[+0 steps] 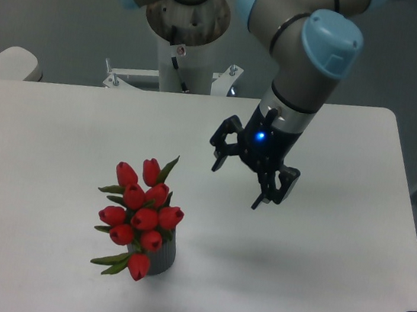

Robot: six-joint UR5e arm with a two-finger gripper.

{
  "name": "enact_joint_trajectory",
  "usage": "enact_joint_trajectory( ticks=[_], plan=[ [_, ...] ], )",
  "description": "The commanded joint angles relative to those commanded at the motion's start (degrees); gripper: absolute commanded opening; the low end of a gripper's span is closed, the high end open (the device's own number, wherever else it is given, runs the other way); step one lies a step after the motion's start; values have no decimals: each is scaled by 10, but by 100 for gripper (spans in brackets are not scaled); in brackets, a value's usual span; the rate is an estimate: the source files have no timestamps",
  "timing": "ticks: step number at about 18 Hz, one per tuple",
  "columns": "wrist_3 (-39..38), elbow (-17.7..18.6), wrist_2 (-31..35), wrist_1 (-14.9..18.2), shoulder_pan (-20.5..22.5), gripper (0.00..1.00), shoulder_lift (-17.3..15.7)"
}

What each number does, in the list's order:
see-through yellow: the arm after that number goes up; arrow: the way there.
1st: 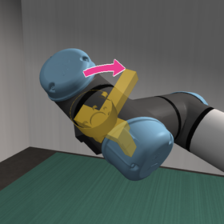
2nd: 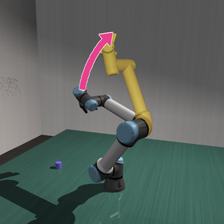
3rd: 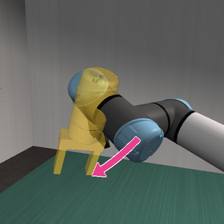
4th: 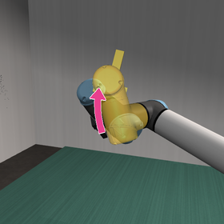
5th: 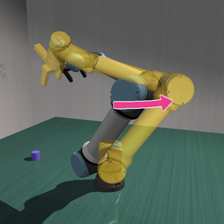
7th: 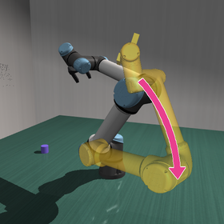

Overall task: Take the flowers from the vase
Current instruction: 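Move the open gripper toward the red tulip stems above the vase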

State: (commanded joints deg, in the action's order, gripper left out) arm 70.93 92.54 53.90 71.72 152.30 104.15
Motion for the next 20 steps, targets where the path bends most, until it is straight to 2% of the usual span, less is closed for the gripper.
enact_joint_trajectory(
  ticks=[3, 5, 7, 13, 17, 20],
  plan=[
    [5, 30, -99, -9, 22, 100, 0],
    [5, 47, -135, -43, 21, 100, 0],
    [4, 58, -141, -78, 12, 100, 1],
    [32, 88, -170, -124, -1, 100, 4],
    [34, 103, -172, -177, -22, 100, 11],
    [33, 111, -191, -199, -37, 100, 18]
  ],
)
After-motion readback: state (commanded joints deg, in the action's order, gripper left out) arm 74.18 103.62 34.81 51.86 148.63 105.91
